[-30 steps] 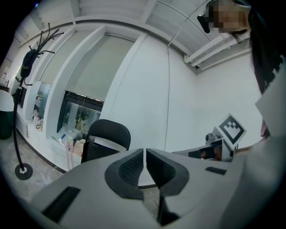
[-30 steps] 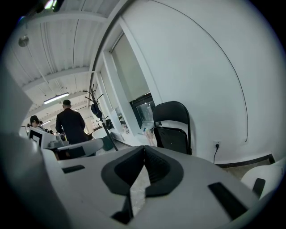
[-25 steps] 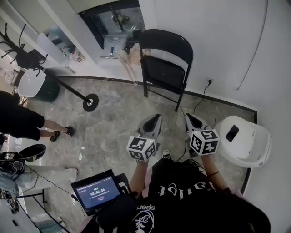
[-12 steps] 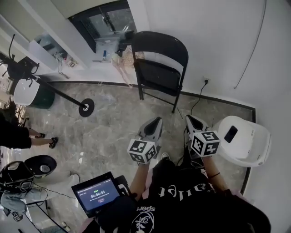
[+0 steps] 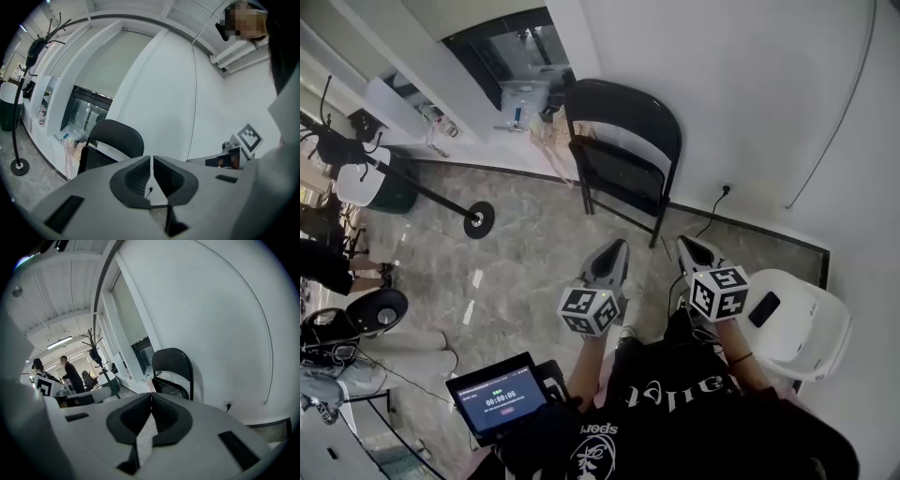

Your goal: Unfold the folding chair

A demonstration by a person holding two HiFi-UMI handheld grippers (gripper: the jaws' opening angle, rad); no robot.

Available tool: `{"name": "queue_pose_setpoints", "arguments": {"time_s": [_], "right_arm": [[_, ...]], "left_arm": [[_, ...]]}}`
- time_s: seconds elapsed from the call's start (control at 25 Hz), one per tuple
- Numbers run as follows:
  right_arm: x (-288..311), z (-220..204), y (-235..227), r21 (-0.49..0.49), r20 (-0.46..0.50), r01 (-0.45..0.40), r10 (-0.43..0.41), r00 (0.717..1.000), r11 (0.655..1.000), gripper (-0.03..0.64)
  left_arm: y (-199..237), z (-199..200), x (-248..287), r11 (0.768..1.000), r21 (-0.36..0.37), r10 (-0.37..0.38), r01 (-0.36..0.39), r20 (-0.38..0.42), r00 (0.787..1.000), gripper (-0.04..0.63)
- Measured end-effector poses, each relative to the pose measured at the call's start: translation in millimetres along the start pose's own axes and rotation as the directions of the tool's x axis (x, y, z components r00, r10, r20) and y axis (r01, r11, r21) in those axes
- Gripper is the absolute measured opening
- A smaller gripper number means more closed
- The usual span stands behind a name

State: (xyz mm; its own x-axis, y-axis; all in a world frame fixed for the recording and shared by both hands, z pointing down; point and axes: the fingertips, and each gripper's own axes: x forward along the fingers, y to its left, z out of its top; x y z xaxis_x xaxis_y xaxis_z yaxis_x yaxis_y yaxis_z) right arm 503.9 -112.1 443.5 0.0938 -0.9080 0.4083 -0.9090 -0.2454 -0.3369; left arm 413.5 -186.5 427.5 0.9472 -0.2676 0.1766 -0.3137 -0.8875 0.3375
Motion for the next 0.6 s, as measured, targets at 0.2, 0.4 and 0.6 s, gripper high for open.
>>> {"name": "queue_pose_setpoints", "arguments": {"time_s": [0.2, 0.4, 0.6], "right_arm": [[16.4, 32.2, -40.8, -0.039, -0.029, -0.077, 0.076, 0.997, 0.996, 0.015], [9.4, 52.3, -66.3, -0.083, -0.071, -0.147, 0.142, 0.987, 0.986, 0.015], [29.4, 45.1, -78.0, -0.064, -0.103, -0.211, 0.204, 0.974, 0.975, 0.015]], "left_arm": [[-19.0, 9.6, 55.6, 0.998, -0.036, 0.046, -0.045, 0.026, 0.999, 0.021], [-50.1, 10.5, 77.9, 0.992, -0.080, 0.104, -0.102, 0.023, 0.994, 0.021], [-52.7, -9.9, 88.9, 0.988, -0.094, 0.123, -0.126, -0.036, 0.992, 0.021]]}}
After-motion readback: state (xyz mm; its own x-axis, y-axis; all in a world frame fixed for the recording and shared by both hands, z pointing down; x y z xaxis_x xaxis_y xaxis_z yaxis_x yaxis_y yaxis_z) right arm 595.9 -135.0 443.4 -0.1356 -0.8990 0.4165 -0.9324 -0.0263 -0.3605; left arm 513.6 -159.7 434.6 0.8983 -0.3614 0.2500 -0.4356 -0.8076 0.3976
